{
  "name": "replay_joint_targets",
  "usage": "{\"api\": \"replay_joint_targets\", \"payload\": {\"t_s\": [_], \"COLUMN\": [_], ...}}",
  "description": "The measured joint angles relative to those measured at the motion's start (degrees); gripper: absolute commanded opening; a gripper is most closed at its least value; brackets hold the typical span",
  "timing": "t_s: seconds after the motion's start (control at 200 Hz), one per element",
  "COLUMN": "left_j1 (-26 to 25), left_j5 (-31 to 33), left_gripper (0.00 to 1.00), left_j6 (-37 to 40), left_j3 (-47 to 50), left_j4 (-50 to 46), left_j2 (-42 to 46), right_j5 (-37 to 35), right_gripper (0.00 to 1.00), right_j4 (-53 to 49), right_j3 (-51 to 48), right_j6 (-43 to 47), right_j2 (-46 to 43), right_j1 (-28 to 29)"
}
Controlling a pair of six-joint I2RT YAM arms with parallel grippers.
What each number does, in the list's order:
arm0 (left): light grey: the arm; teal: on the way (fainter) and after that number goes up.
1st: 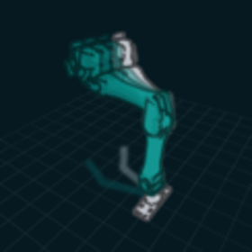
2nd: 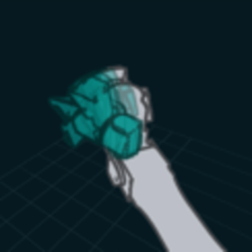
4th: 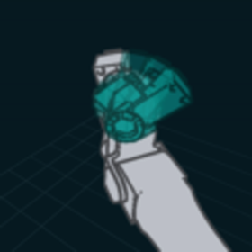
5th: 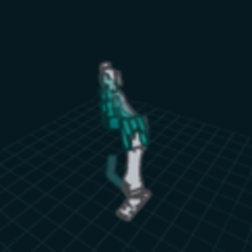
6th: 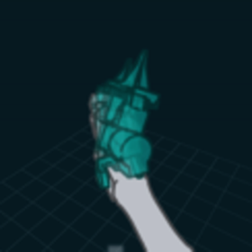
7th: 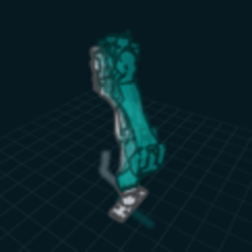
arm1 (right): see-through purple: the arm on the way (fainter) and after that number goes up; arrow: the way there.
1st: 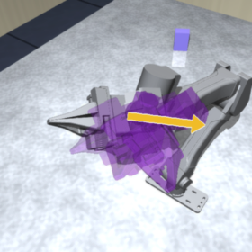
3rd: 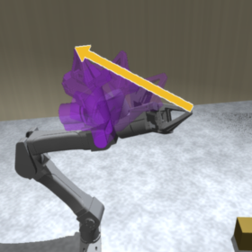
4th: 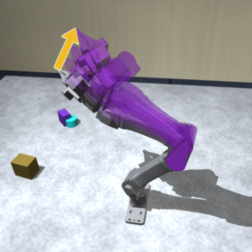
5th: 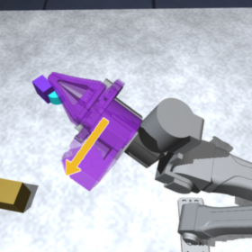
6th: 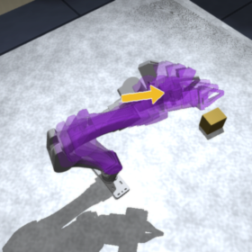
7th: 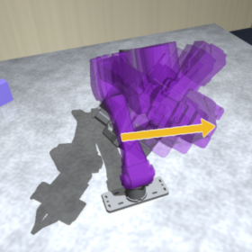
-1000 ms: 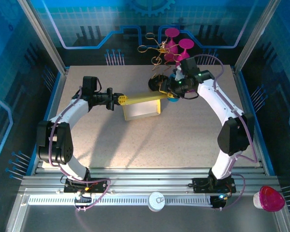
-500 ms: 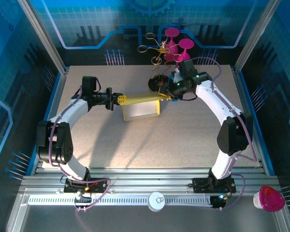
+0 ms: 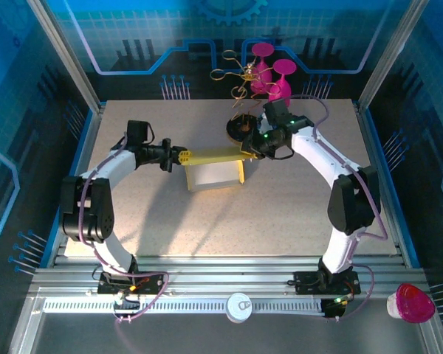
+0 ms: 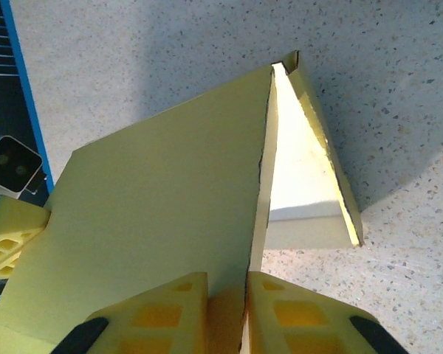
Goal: Fold the paper box
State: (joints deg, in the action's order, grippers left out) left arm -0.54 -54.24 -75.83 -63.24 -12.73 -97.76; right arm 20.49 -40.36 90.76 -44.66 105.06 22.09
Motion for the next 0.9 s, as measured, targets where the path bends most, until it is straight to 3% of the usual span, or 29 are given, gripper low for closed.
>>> {"api": "replay_joint_targets", "payload": {"t_s": [0.35,0.72,0.901], "left_j1": [0.2,0.2,0.2], "left_j5": [4.1,10.3,14.4], "left_gripper": [0.35,0.51,0.51], "left_j6": [12.0,25.6,30.5], "left_j3": [-0.9,-6.9,-11.4], "left_j4": [-11.8,-26.4,-33.4], "left_j2": [-4.1,-6.9,-7.3], "right_j5": [-2.6,-4.6,-5.1], "right_gripper": [0.19,0.18,0.18], "right_j4": [1.7,2.3,2.3], "right_j3": [-2.5,-4.3,-4.5], "right_j6": [0.3,1.9,2.5], "right_j2": [0.9,2.1,2.7], "right_j1": [3.5,5.0,5.0]}}
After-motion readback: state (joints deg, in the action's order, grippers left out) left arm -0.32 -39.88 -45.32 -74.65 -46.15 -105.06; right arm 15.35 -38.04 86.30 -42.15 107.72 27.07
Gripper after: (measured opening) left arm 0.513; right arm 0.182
